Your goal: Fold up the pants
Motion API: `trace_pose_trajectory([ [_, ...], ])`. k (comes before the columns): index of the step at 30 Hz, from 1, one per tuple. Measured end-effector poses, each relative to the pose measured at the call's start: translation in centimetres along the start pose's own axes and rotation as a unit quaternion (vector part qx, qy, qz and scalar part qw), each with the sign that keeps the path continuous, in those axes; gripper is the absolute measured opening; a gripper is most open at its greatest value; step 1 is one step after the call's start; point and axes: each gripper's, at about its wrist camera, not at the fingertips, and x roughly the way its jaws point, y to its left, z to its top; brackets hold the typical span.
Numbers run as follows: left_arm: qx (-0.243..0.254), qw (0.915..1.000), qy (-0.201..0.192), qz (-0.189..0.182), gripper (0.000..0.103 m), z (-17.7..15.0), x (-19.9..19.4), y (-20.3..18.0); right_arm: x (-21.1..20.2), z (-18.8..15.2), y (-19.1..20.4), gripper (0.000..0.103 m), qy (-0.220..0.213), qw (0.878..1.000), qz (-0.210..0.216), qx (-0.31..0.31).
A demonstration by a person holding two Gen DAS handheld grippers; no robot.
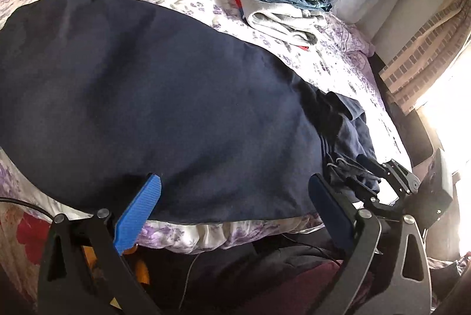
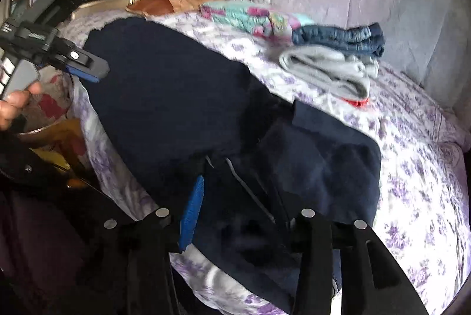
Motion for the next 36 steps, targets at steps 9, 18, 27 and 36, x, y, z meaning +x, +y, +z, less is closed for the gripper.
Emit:
trace_pose_trajectory([
  [9, -0.003, 1.0000, 0.001, -0.008, 0.098, -0.2, -0.2, 0.3, -1.2, 0.7, -4.6, 0.012, -0.032, 0.984, 0.101, 0.142],
  [18, -0.003, 1.0000, 0.000, -0.002, 0.098, -0.1, 0.1, 0.1, -0.9, 1.1, -1.0, 0.012, -0.026, 0.988, 0.127, 0.089],
  [27, -0.001, 1.0000, 0.002, -0.002, 0.098, -0.1, 0.0, 0.1, -0.5, -0.5, 1.7, 0.019, -0.016, 0.996, 0.084, -0.002],
  [36, -0.004, 1.0000, 0.003, -0.006, 0.098, -0.2, 0.0, 0.2, -0.1, 0.3, 2.7, 0.040, 0.013, 0.998, 0.029, -0.063],
])
